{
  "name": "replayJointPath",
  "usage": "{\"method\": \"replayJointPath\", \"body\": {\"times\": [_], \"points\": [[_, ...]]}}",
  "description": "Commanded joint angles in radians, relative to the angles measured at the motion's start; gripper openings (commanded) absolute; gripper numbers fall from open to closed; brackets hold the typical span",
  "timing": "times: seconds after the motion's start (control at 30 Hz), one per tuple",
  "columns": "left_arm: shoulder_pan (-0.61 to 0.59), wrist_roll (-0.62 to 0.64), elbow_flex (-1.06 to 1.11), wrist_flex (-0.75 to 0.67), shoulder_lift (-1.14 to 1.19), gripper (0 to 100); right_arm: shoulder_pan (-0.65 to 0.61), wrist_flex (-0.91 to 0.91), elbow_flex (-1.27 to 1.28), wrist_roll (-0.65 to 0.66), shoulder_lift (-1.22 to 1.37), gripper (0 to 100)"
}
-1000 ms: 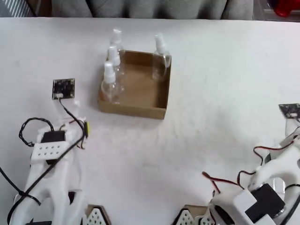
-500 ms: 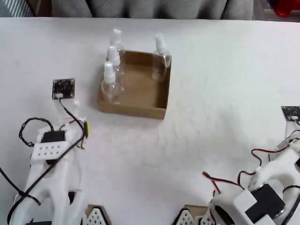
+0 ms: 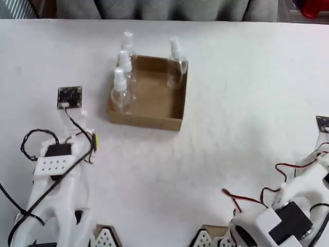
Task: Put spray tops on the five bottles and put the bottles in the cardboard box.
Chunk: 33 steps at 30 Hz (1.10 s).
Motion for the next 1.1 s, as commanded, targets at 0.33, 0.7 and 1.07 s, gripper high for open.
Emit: {"method": "replayJointPath", "body": {"times": [0.33, 0.7, 1.07], "points": [[-0.013, 0.000, 0.005, -0.028, 0.001, 2, -0.067, -0.104, -0.149, -0.002, 0.176, 26.2], [-0.013, 0.000, 0.005, -0.028, 0.001, 2, -0.038, -0.016, -0.308, 0.000, 0.303, 15.1], [-0.013, 0.000, 0.005, -0.028, 0.001, 2, -0.053, 0.189, -0.430, -0.003, 0.305, 28.5]]}}
